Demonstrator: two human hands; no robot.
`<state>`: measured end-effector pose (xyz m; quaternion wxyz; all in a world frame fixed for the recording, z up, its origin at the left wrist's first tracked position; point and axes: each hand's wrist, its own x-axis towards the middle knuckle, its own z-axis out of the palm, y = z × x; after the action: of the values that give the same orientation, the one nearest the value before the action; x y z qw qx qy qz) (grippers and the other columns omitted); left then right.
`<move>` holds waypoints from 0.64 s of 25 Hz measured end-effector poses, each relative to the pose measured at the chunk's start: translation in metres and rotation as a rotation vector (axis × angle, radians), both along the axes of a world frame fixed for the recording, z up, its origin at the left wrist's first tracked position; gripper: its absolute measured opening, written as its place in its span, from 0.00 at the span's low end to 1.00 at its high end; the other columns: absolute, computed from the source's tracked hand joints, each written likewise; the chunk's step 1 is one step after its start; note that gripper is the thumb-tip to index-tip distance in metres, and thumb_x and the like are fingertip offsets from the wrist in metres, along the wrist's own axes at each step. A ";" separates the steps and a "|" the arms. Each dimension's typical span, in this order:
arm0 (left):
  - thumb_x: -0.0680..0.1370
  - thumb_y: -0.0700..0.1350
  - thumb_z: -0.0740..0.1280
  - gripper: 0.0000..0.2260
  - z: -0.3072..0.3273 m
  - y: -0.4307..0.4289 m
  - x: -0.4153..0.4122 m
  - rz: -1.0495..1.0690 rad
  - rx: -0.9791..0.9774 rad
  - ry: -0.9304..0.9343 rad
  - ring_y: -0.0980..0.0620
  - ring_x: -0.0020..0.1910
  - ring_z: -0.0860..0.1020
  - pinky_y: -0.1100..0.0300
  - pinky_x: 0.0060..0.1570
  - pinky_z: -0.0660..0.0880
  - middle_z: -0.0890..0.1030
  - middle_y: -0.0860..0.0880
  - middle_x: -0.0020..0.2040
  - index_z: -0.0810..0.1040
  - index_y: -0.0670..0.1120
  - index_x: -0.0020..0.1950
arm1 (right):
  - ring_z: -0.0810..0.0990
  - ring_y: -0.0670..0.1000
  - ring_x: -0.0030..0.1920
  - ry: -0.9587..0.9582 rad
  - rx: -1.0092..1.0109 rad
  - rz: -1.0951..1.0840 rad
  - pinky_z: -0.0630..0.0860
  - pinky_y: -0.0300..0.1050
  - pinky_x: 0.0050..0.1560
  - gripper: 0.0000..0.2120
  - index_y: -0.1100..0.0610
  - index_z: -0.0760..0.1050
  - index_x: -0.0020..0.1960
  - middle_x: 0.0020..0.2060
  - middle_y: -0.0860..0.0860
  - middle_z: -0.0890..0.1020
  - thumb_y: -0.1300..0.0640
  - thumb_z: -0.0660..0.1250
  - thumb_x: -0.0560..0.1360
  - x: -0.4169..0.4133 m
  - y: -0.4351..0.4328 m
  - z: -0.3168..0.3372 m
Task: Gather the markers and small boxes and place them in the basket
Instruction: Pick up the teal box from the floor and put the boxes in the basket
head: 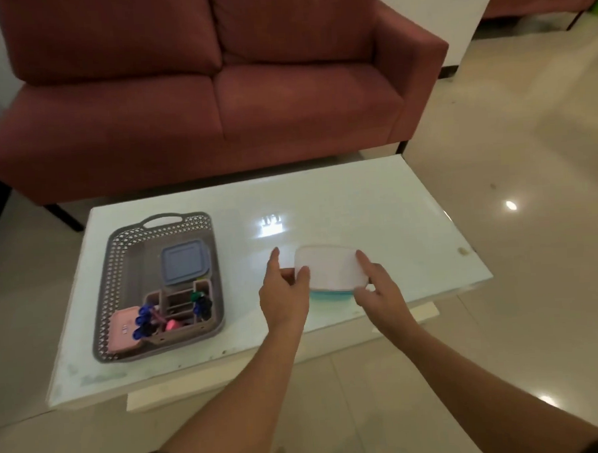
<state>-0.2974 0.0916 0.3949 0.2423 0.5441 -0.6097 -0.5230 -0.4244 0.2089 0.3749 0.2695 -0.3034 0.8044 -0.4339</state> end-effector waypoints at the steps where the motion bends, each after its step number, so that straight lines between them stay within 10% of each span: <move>1: 0.79 0.48 0.70 0.23 -0.008 -0.007 -0.008 -0.080 -0.023 -0.055 0.54 0.47 0.78 0.62 0.51 0.71 0.83 0.54 0.49 0.73 0.50 0.74 | 0.76 0.50 0.56 -0.106 -0.037 -0.082 0.75 0.37 0.47 0.29 0.48 0.65 0.76 0.62 0.49 0.75 0.54 0.60 0.75 -0.006 -0.003 -0.005; 7: 0.80 0.51 0.68 0.09 -0.053 -0.038 -0.036 -0.279 -0.095 -0.224 0.53 0.46 0.79 0.61 0.47 0.72 0.85 0.53 0.49 0.84 0.49 0.55 | 0.82 0.55 0.46 -0.113 0.002 -0.499 0.80 0.60 0.51 0.11 0.47 0.72 0.62 0.48 0.52 0.85 0.54 0.64 0.80 -0.018 -0.015 -0.053; 16: 0.81 0.50 0.66 0.09 -0.087 -0.040 -0.057 -0.179 -0.170 -0.318 0.52 0.42 0.80 0.61 0.43 0.69 0.83 0.53 0.45 0.84 0.48 0.54 | 0.77 0.45 0.36 0.027 0.206 -0.544 0.68 0.37 0.35 0.10 0.55 0.82 0.47 0.39 0.50 0.83 0.55 0.63 0.81 -0.039 -0.044 -0.074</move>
<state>-0.3547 0.0511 0.3084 0.1406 0.5411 -0.7282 -0.3964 -0.4634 0.1649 0.3011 0.1620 -0.0535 0.8996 -0.4020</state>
